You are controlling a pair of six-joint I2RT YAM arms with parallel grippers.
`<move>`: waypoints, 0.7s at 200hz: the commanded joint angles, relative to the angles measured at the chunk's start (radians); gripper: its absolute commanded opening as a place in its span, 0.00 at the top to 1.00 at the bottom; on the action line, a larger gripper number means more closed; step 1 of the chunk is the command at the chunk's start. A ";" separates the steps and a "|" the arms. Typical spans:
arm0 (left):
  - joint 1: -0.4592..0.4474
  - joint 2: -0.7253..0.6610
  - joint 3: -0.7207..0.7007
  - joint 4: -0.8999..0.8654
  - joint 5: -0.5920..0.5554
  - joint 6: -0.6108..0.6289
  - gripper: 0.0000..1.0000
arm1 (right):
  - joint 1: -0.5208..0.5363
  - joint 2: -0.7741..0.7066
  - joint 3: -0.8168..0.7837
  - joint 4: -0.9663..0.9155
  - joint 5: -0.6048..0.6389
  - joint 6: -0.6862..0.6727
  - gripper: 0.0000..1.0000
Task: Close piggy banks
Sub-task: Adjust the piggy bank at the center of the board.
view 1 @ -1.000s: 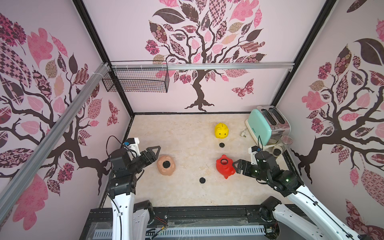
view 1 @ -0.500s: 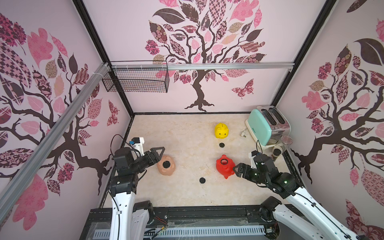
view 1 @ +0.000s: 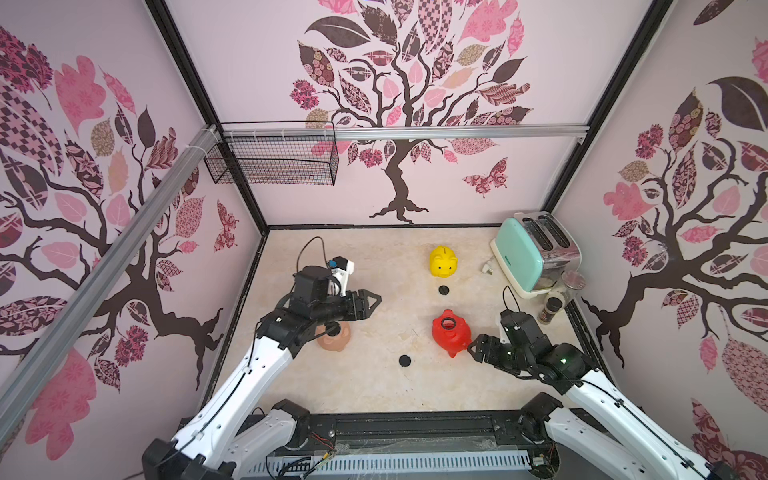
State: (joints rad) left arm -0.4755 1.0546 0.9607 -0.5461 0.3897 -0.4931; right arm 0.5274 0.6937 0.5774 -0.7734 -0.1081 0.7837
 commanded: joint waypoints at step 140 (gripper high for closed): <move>-0.146 0.764 0.476 0.061 0.054 0.025 0.36 | -0.004 0.199 -0.108 0.185 0.103 0.134 0.25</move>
State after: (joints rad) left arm -0.6083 1.7542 1.3720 -0.5030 0.4110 -0.4694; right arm 0.5274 0.8719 0.4641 -0.6174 -0.0521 0.9043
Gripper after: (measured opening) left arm 0.647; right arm 0.750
